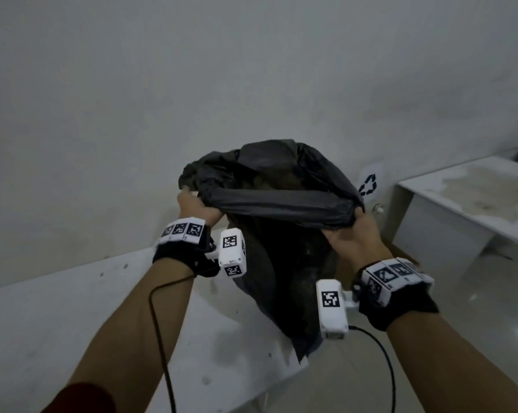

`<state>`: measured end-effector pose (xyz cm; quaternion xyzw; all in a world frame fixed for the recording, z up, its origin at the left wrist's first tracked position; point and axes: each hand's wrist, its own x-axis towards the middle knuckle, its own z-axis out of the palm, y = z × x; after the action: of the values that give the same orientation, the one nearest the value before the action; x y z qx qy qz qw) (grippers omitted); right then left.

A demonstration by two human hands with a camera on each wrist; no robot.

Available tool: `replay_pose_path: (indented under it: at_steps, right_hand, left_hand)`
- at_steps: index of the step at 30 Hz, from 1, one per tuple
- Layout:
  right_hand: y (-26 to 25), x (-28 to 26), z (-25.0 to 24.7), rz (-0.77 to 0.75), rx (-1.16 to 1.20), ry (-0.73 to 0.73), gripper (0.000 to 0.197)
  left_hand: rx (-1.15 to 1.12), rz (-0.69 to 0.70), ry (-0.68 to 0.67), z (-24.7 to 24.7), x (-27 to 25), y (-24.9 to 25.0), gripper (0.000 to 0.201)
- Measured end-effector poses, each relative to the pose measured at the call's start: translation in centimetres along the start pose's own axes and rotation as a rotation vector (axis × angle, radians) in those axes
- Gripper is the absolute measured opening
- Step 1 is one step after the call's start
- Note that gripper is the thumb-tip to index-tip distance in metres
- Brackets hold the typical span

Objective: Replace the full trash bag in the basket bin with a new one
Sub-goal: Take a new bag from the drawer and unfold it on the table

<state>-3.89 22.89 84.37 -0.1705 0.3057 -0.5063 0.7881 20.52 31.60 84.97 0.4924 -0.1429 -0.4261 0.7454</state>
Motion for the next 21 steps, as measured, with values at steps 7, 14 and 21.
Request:
replay_pose_path:
  at_steps: [7, 14, 21]
  right_hand:
    - [-2.5, 7.6, -6.6, 0.087, -0.033, -0.005, 0.055]
    - [-6.4, 21.4, -12.4, 0.238, -0.663, 0.186, 0.025]
    - [-9.2, 34.8, -12.9, 0.419, -0.838, 0.042, 0.097]
  left_hand:
    - [-0.219, -0.196, -0.123, 6.0, 6.7, -5.4, 0.049]
    - [-0.117, -0.194, -0.232, 11.1, 14.5, -10.0, 0.037]
    - [0.095, -0.305, -0.339, 14.9, 17.9, -11.9, 0.038]
